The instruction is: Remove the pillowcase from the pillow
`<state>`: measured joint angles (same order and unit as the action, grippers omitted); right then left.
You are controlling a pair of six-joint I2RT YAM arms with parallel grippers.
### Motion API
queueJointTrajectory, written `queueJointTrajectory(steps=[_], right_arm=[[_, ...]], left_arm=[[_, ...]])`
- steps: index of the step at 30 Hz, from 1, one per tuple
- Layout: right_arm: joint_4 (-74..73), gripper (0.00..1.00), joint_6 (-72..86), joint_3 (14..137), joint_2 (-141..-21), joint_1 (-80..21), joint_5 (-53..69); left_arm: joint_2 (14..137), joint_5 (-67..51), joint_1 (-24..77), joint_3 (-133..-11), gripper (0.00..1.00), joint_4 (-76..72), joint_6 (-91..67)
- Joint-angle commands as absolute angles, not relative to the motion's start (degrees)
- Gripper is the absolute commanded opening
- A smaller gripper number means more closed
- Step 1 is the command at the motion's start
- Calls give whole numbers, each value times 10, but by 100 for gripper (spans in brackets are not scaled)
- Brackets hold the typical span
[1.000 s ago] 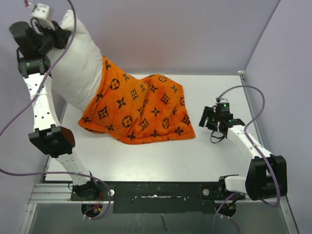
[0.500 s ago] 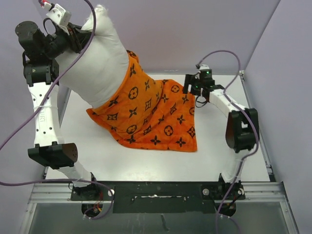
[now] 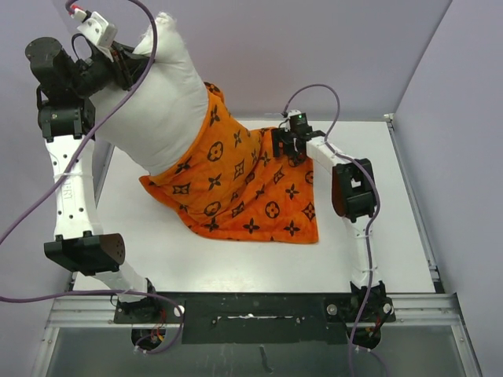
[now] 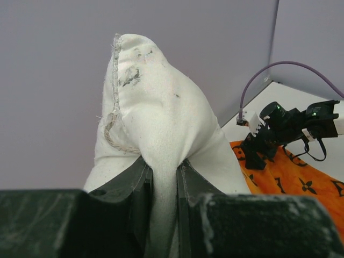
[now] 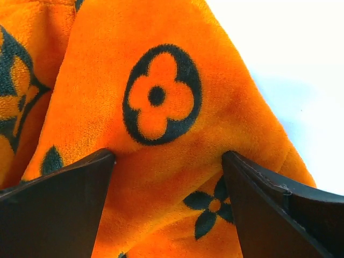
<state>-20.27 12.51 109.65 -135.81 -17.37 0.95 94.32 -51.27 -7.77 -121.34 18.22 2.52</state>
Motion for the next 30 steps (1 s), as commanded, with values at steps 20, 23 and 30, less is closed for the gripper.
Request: queueJointTrajectory(steps=[20, 23, 30], right_arm=[[-137, 0, 242, 840, -1083, -84, -114], [-136, 0, 278, 780, -1009, -49, -145], [-192, 0, 368, 666, -887, 36, -193]], left_arm=[[959, -374, -61, -1317, 0, 178, 124], [973, -333, -70, -1355, 0, 179, 133], [985, -306, -121, -1406, 0, 154, 139]])
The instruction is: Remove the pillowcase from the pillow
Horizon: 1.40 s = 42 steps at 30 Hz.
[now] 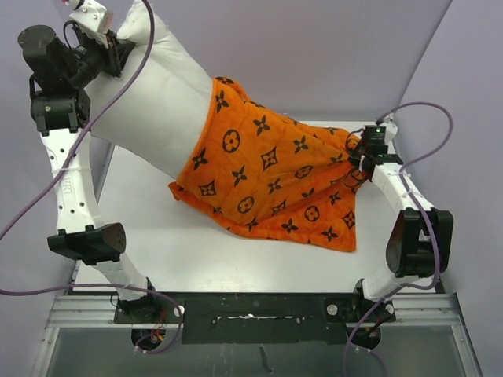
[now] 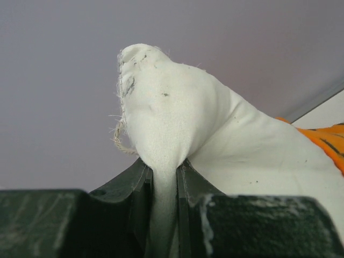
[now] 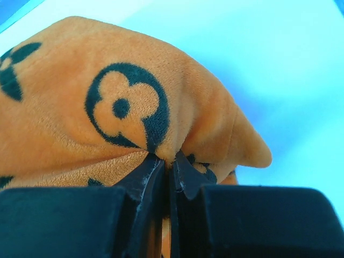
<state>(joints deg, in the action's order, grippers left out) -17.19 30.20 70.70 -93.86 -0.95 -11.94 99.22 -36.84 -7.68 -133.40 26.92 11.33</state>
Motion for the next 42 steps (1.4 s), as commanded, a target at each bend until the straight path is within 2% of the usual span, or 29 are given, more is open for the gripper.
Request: queueJointTrajectory(steps=[1, 7, 14, 25, 32, 39, 42], right_arm=[[-200, 0, 381, 654, -874, 49, -194], [-272, 0, 450, 599, -840, 122, -210], [-310, 0, 460, 565, -829, 143, -272], [-349, 0, 516, 555, -815, 240, -254], [-370, 0, 557, 583, -827, 253, -243], [-376, 0, 598, 594, -831, 269, -216], [-306, 0, 516, 609, -836, 235, -196]], left_arm=[[987, -308, -129, -1412, 0, 153, 135], [989, -295, -167, -1409, 0, 129, 128], [993, -274, -184, -1401, 0, 104, 141], [990, -122, -190, -1362, 0, -33, 152], [977, -60, -192, -1324, 0, -140, 143], [975, -93, -193, -1323, 0, -97, 130], [957, -228, -184, -1297, 0, 4, 81]])
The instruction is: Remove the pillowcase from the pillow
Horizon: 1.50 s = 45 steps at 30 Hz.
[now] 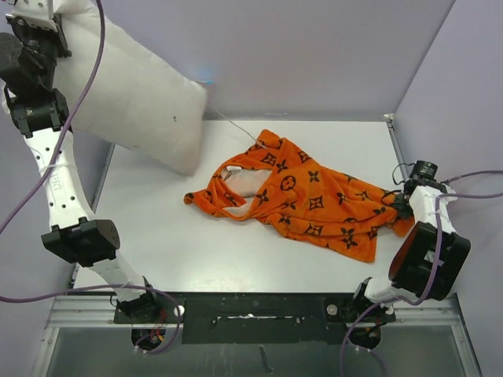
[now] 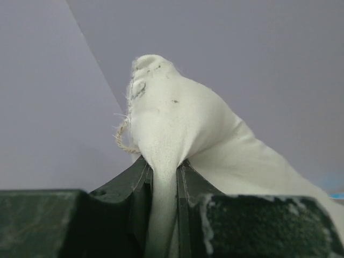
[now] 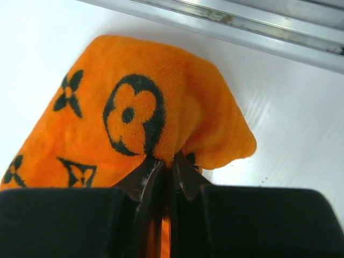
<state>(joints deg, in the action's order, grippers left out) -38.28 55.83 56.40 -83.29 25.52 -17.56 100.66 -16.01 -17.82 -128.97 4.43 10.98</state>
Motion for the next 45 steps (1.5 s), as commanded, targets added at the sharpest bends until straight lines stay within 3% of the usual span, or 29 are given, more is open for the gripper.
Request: queueJointTrajectory(steps=[1, 5, 9, 11, 15, 19, 23, 30, 38, 42, 45], right_arm=[[-298, 2, 479, 626, -840, 200, -210], [-253, 12, 374, 669, -843, 108, -238], [-236, 15, 335, 687, -829, 50, -257], [-229, 25, 304, 694, -824, 16, -278], [-224, 60, 272, 698, -815, -38, -302], [-223, 74, 290, 679, -796, -44, -268], [-187, 73, 306, 638, -777, -71, -188], [-47, 63, 234, 575, -807, -230, -52], [-3, 59, 203, 580, -935, -334, 60], [-14, 63, 206, 613, -1009, -357, 72], [-80, 56, 234, 649, -1055, -345, 42]], left_arm=[[943, -295, -177, -1267, 0, 12, 63], [884, -404, -100, -1157, 0, 49, 96], [866, -395, -21, -1136, 0, 78, 152], [873, -396, -6, -1169, 0, 93, 142], [887, -417, 5, -1250, 0, 108, 97], [886, -439, 21, -1301, 0, 110, 70], [862, -452, 44, -1279, 0, 123, 98], [836, -389, 53, -1217, 0, 142, 174], [889, -227, 47, -1316, 0, 111, 273], [921, -208, 44, -1382, 0, 94, 279], [928, -208, 47, -1400, 0, 86, 282]])
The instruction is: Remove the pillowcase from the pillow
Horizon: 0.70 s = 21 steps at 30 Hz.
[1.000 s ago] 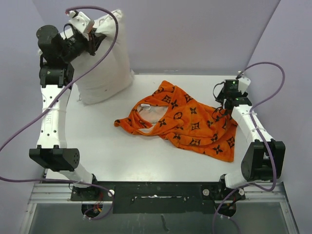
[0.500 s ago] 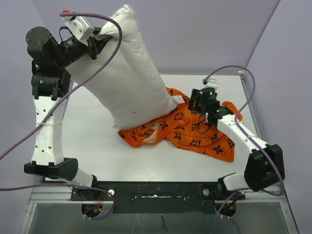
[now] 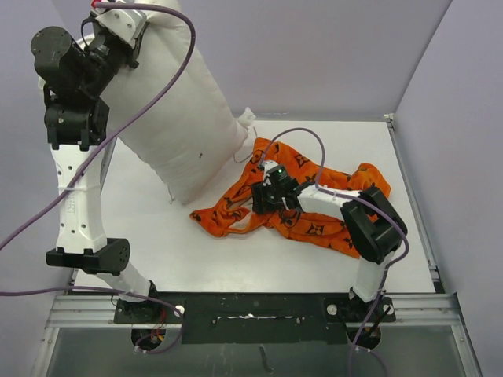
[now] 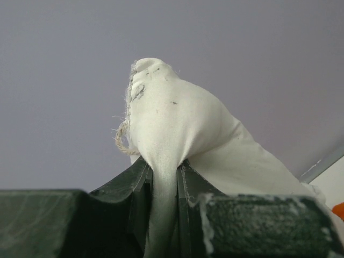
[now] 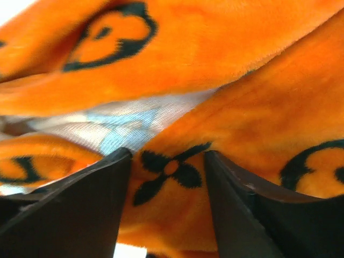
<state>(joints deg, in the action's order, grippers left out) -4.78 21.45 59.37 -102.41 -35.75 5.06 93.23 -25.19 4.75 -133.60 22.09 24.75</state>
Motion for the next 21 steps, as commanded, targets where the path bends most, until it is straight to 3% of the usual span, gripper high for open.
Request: queueJointTrajectory(steps=[1, 6, 11, 13, 16, 21], right_arm=[[-85, 52, 251, 648, -1061, -330, 38], [-77, 32, 330, 571, -1007, -219, 20], [-119, 30, 335, 545, -923, -129, -36], [-119, 35, 331, 540, -896, -105, -41], [-110, 52, 305, 542, -862, -103, -28], [-104, 70, 293, 554, -810, -98, -20]], left_arm=[[927, -209, 48, -1394, 0, 77, 288], [904, -216, 57, -1302, 0, 1, 383], [904, -215, 56, -1242, 0, -40, 436], [900, -219, 58, -1223, 0, -40, 436], [874, -246, 75, -1167, 0, -31, 425], [793, -278, 182, -1018, 0, 34, 464]])
